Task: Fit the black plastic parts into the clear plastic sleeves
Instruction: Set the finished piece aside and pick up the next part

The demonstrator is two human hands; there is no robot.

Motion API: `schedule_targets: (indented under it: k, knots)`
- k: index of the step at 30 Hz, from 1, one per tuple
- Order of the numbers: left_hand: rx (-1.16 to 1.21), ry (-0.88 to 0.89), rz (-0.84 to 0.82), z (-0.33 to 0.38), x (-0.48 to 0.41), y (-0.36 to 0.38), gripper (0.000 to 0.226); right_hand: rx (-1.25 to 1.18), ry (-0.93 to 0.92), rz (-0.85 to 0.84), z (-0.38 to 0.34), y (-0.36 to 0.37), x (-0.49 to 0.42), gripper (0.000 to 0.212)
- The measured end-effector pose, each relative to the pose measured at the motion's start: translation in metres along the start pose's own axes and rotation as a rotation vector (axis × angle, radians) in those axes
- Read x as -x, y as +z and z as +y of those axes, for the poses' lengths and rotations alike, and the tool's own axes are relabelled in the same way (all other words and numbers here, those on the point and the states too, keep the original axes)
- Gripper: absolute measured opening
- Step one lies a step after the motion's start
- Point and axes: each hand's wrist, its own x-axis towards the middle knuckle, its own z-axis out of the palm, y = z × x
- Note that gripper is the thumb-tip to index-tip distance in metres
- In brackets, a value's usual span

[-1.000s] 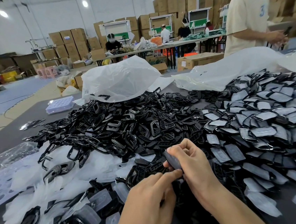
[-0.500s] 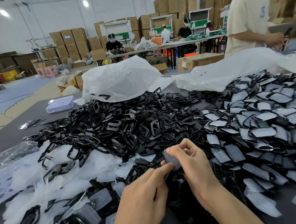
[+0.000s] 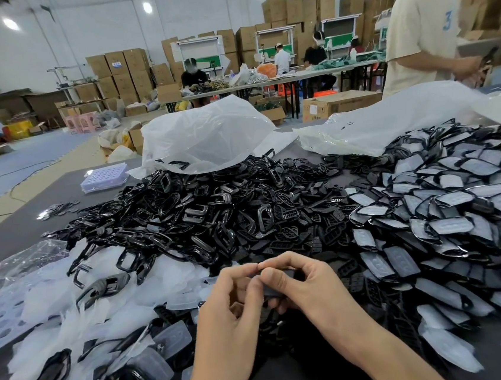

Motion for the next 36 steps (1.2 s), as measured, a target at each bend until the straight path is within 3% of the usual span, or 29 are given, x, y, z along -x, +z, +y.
schedule_targets:
  k: [5,7,17,20,23,26,29,33,36]
  knots:
    - [0.000,-0.049,0.096,-0.007,-0.003,-0.002,0.008,-0.069,0.012,0.046,0.004,0.000,-0.002,0.018]
    - [-0.009,-0.056,0.092,-0.008,-0.004,0.000,0.009,-0.064,0.022,0.071,0.006,0.000,-0.003,0.012]
    - [-0.102,-0.003,0.036,-0.013,-0.003,0.000,0.019,-0.016,0.035,0.090,0.005,-0.001,-0.001,0.026]
    - [-0.069,0.021,0.010,-0.013,-0.002,-0.002,0.008,0.108,-0.032,0.098,0.004,-0.001,0.001,0.024]
    - [-0.054,0.054,0.000,-0.013,-0.003,-0.006,0.021,0.271,-0.087,0.089,0.003,-0.006,0.001,0.017]
    - [-0.049,0.052,0.009,-0.012,-0.004,-0.007,0.018,0.369,-0.097,0.069,0.003,-0.010,0.002,0.011]
    - [-0.047,0.041,-0.001,-0.012,-0.005,-0.008,0.008,0.357,-0.082,0.064,0.001,-0.010,0.003,0.009]
    - [-0.020,0.033,0.009,-0.010,-0.003,-0.007,0.017,0.326,-0.068,0.066,0.001,-0.008,0.007,0.008]
    - [-0.016,0.044,-0.018,-0.007,0.000,-0.004,0.023,0.266,-0.104,0.204,-0.013,-0.028,0.004,0.008]
